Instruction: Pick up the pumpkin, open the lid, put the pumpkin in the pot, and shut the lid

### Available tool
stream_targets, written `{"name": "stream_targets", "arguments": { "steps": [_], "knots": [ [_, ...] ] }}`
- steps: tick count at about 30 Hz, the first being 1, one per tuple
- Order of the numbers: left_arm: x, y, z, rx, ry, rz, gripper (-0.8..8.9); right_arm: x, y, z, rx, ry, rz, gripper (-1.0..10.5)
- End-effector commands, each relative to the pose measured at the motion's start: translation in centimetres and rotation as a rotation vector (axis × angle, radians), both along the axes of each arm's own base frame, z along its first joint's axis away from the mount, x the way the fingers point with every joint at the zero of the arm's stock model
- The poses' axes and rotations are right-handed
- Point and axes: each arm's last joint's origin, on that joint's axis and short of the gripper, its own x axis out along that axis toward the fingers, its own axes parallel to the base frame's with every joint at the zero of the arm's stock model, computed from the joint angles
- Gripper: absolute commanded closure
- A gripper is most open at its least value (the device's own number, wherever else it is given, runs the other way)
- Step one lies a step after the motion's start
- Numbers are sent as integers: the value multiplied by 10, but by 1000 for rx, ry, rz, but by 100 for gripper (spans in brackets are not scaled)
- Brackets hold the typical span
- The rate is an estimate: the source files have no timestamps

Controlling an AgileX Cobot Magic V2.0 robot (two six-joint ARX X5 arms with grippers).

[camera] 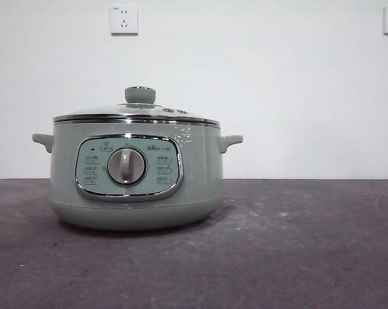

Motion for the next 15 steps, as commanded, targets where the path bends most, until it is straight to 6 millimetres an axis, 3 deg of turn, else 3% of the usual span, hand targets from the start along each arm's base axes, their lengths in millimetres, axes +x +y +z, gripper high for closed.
{"name": "stream_targets", "arguments": {
  "steps": [1, 15],
  "knots": [
    [1, 1, -8, -26, 9, 36, 817, -4, -3, 0, -3, 3, 2, 946],
    [0, 2, -22, -84, 104, 60, 817, -21, -18, 4, 36, -43, 2, 946]
  ]
}}
